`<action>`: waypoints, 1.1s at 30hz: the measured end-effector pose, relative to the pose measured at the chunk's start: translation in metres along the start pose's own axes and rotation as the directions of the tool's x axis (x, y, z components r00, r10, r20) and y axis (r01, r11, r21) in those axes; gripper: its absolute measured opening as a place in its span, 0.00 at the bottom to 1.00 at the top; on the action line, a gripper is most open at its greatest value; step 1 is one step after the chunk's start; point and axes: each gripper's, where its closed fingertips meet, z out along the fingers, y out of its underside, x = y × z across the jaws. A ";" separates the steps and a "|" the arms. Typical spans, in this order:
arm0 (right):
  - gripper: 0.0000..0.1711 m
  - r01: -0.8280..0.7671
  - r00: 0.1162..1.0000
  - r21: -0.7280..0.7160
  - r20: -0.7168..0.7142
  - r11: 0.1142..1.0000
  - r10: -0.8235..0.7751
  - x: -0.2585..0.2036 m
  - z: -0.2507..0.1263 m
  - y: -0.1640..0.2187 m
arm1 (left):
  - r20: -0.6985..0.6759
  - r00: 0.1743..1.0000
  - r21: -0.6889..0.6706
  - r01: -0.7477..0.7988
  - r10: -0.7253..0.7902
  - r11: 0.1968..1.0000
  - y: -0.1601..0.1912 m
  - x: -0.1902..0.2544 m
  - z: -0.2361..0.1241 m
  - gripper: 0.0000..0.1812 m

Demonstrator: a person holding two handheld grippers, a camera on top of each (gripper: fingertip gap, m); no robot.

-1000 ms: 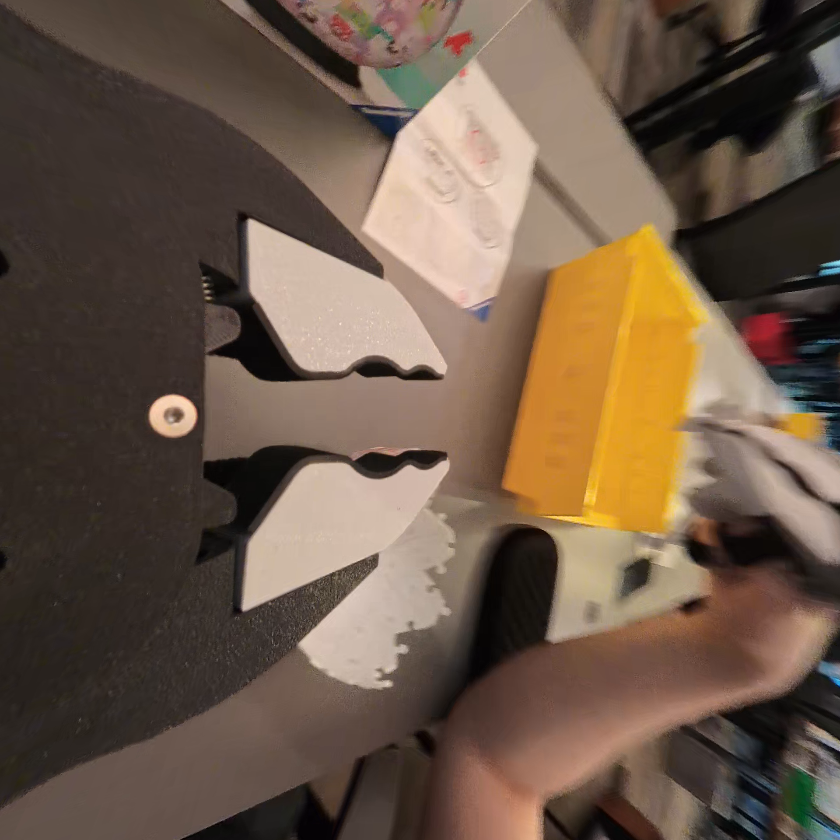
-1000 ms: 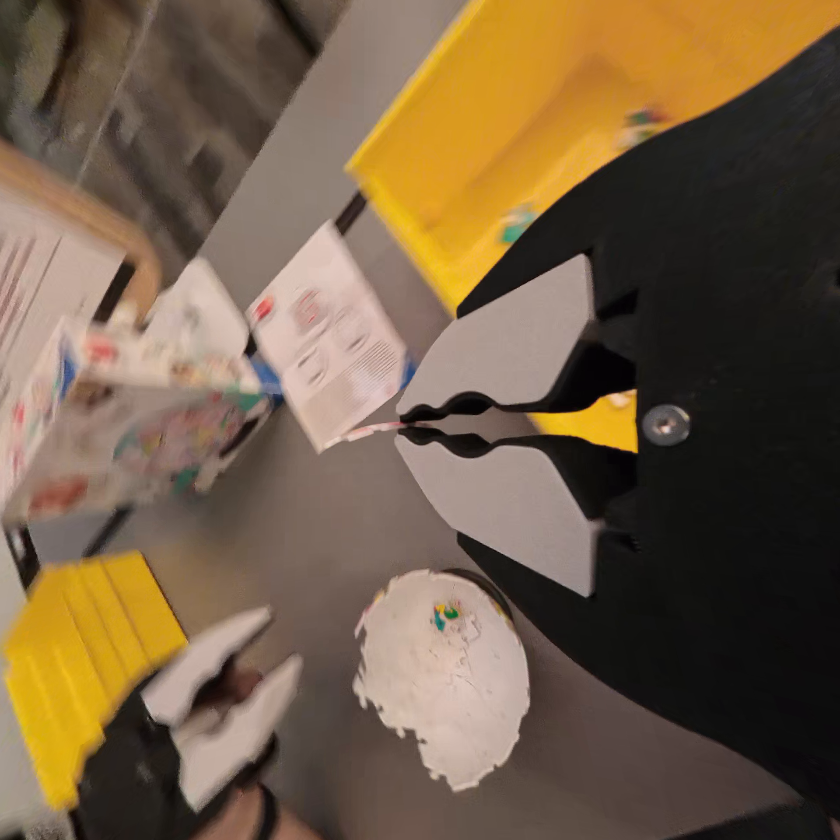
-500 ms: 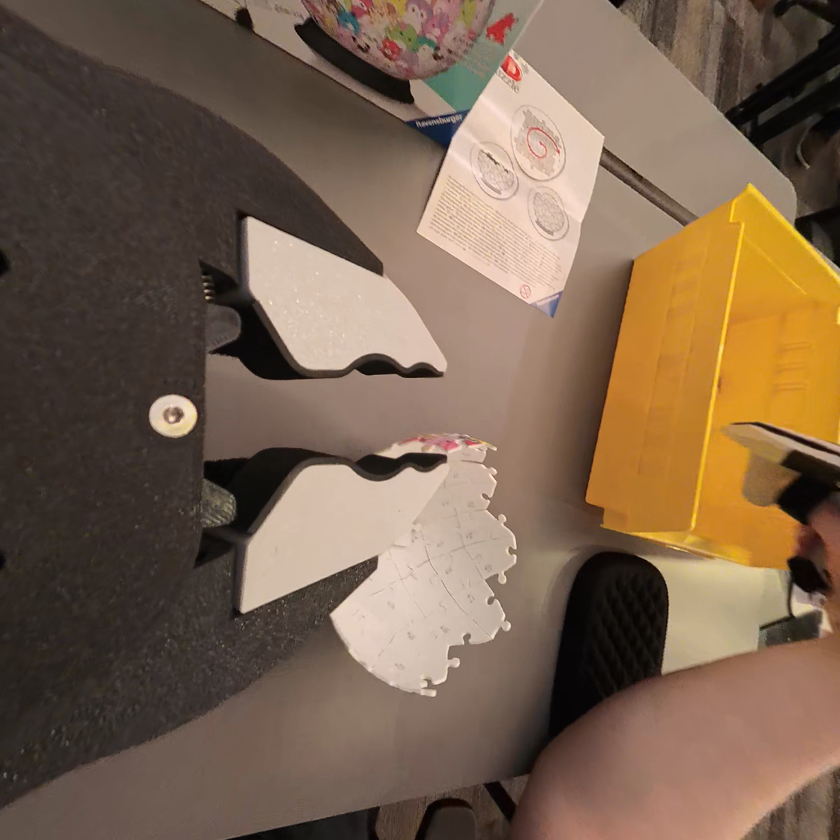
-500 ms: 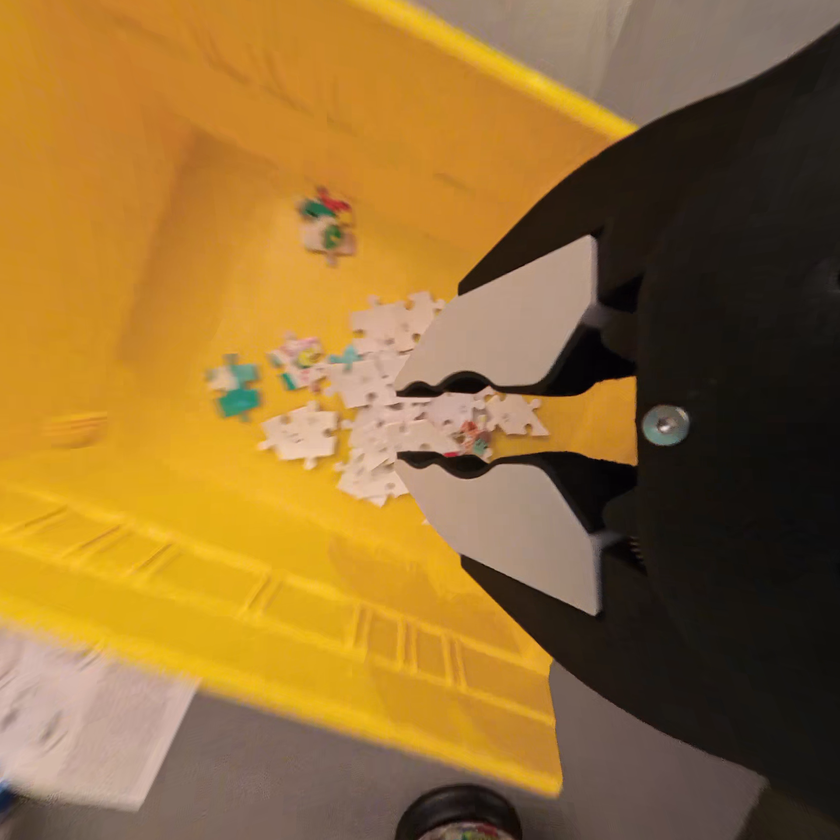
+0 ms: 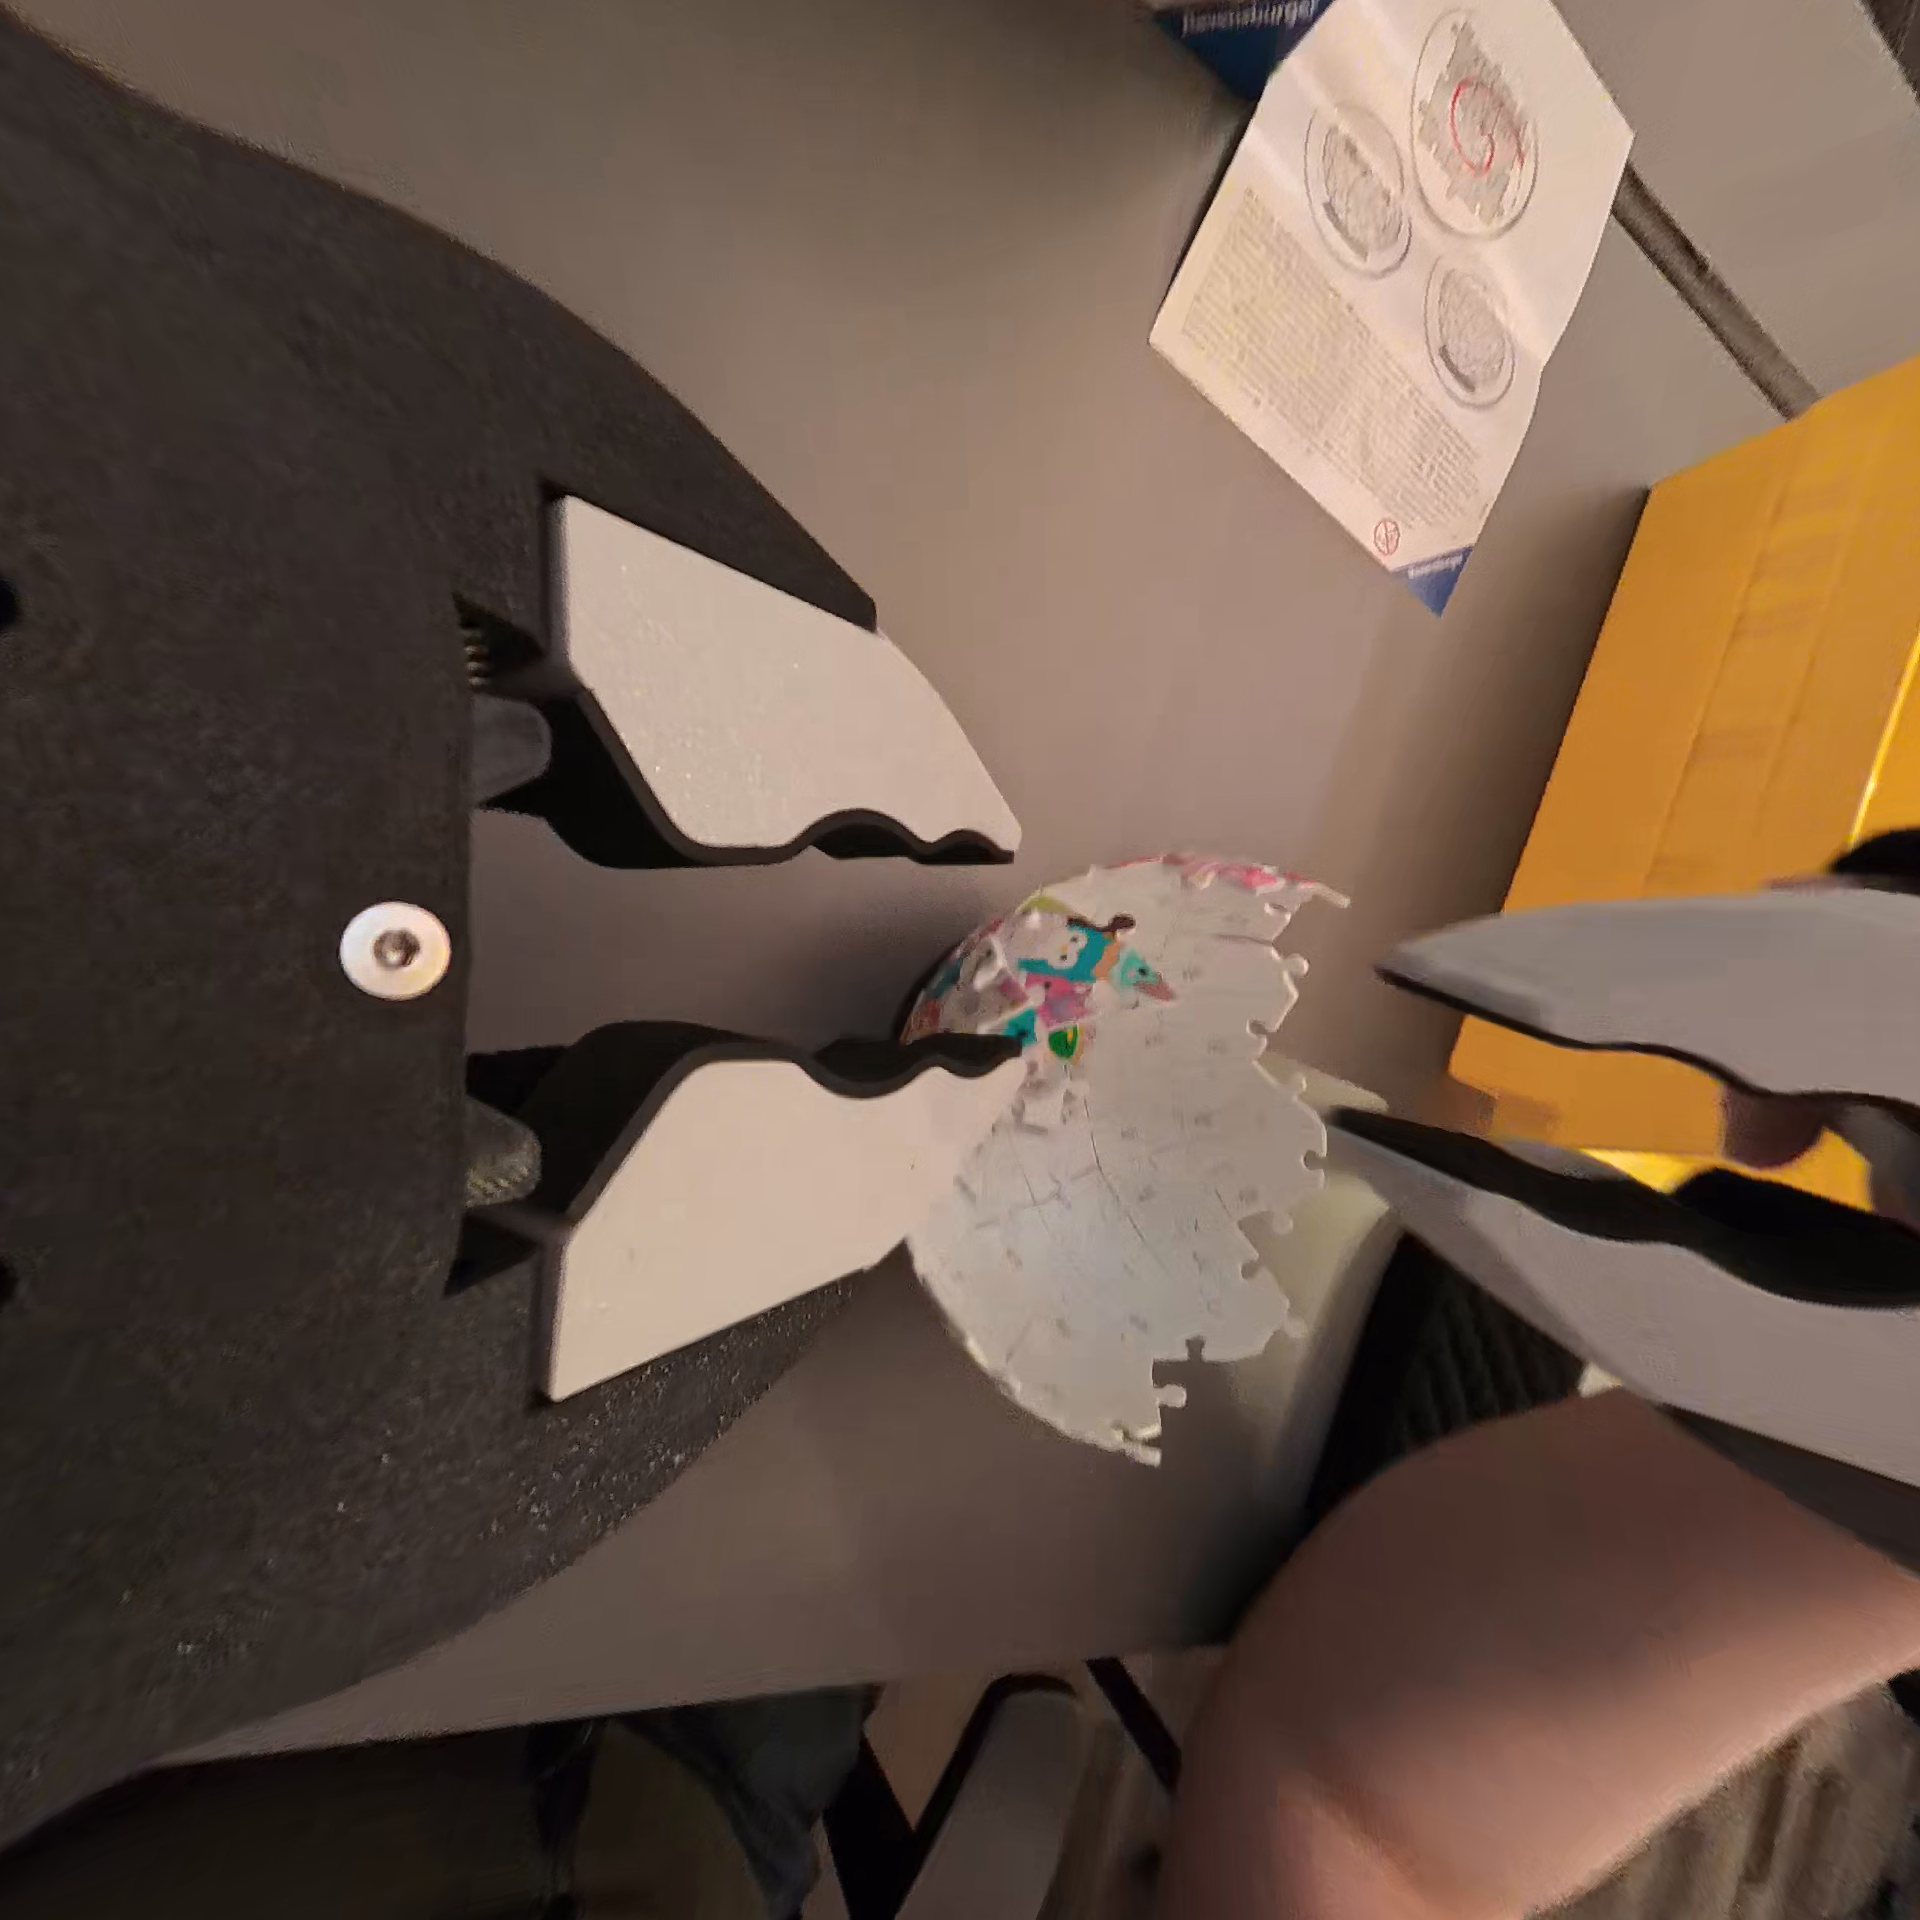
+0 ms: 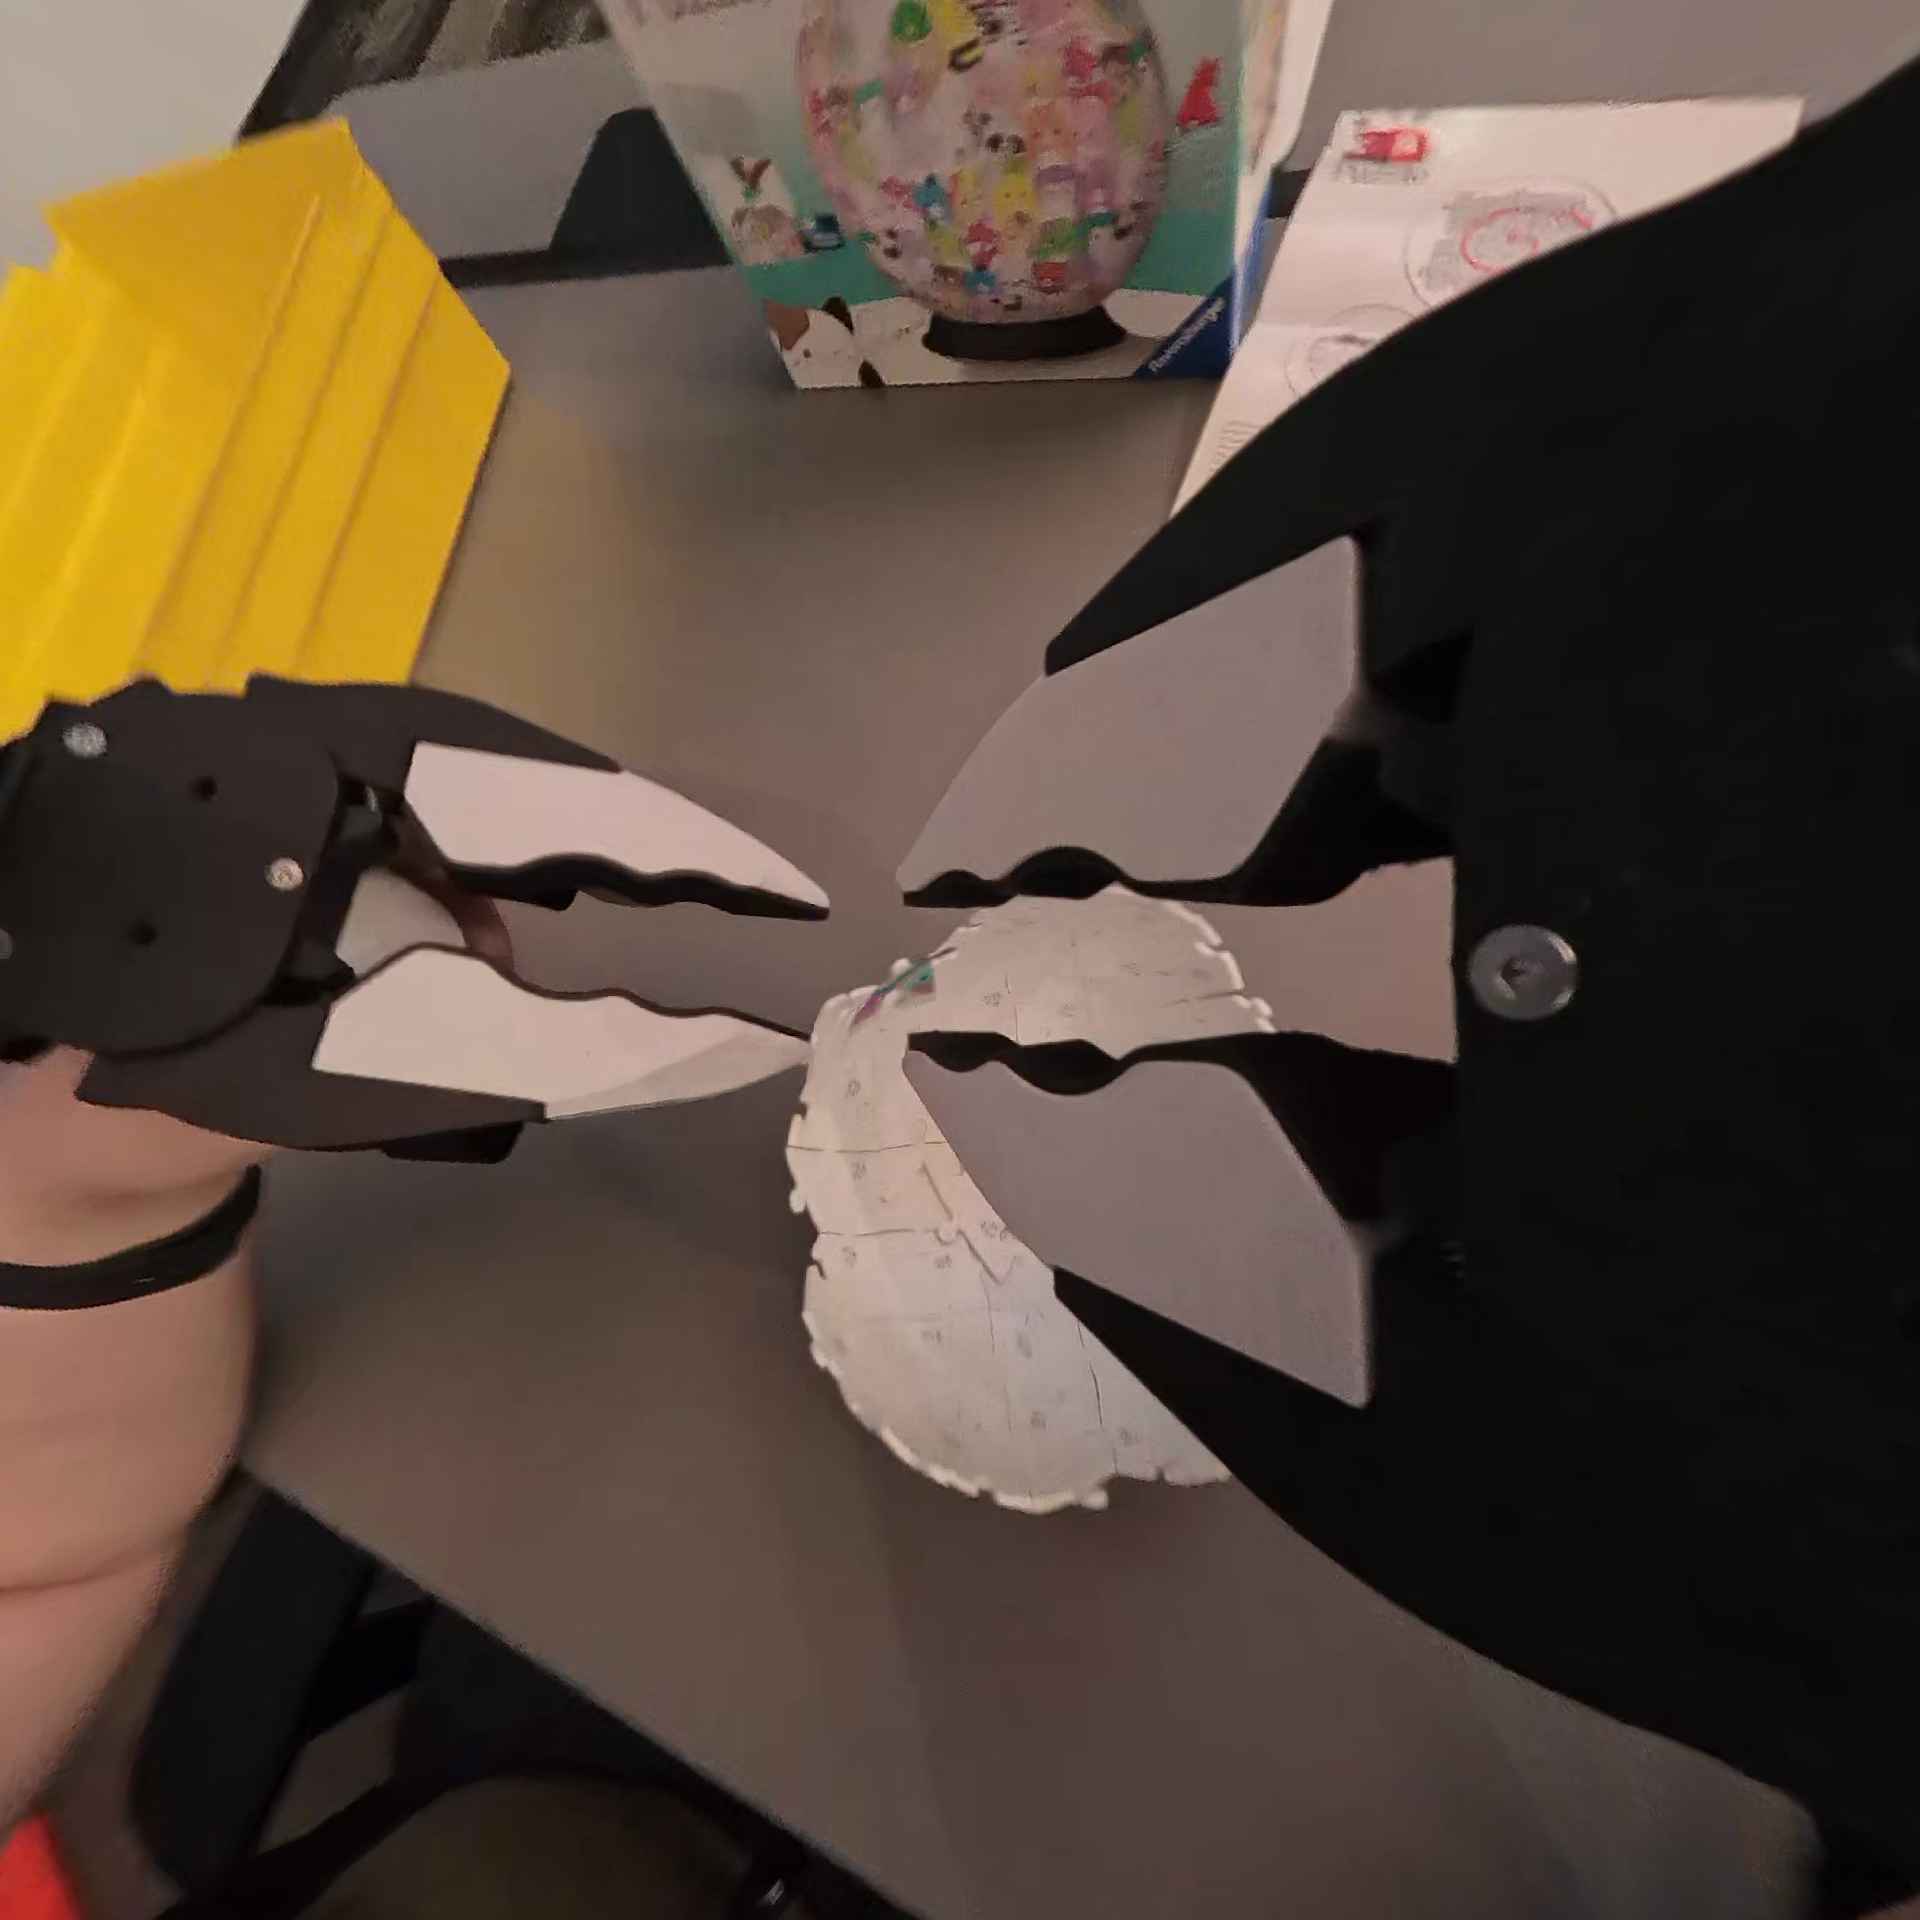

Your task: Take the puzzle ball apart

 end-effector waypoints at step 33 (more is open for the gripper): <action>0.02 -0.242 0.970 -0.231 -0.078 0.942 0.230 0.006 -0.004 0.012 | -0.142 0.986 0.112 0.104 -0.087 0.988 0.017 0.020 0.021 0.21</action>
